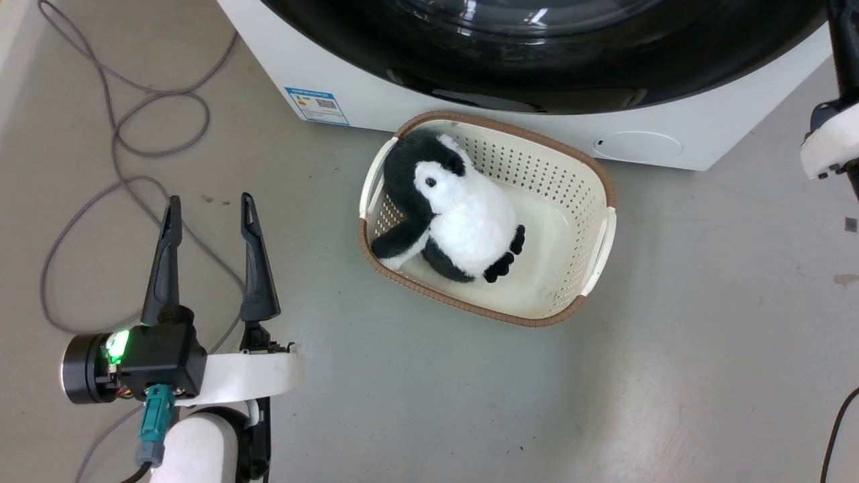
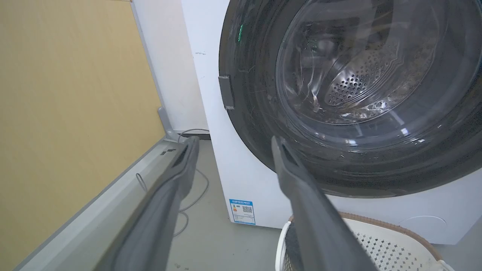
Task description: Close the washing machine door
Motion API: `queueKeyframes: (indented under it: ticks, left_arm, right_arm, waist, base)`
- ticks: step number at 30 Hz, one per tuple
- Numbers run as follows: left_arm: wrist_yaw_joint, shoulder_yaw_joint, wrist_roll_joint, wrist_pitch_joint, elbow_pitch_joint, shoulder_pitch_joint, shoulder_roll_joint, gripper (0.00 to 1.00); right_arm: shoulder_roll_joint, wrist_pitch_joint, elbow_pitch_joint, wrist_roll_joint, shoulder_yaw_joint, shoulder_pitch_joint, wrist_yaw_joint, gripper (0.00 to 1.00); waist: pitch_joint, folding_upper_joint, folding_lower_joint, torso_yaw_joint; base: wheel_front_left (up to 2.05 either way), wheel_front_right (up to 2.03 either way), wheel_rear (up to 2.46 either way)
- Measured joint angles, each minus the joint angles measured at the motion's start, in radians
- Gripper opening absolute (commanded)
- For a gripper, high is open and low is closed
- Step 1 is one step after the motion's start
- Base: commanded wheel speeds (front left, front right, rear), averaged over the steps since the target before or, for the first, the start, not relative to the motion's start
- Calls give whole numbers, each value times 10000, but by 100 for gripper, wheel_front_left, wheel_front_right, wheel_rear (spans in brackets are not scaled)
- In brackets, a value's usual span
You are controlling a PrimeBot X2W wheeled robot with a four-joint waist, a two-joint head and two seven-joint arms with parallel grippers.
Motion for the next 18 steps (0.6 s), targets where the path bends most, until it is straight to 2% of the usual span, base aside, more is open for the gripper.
queueKeyframes:
  ticks: [6, 10, 13, 18]
  left_arm:
    - [15, -36, -21, 0, 4, -35, -65, 100]
    - [123, -2, 4, 0, 130, -26, -90, 100]
    - [190, 33, 25, 0, 196, 70, -92, 100]
    - [276, 44, 209, 0, 355, 323, 35, 100]
  right_arm:
    - [19, 0, 414, -276, -100, -196, 6, 0]
    - [201, 0, 322, -253, -510, -87, 2, 0]
    - [316, 0, -330, -211, -909, 335, -8, 0]
    - [826, 0, -2420, -573, -1513, 1680, -8, 0]
  waist:
    - [-5, 0, 0, 122]
    - [-214, 0, 0, 101]
    - [-484, 0, 0, 56]
    - [-1056, 0, 0, -125]
  base:
    - [0, 0, 0]
    - [0, 0, 0]
    - [0, 0, 0]
    - [0, 0, 0]
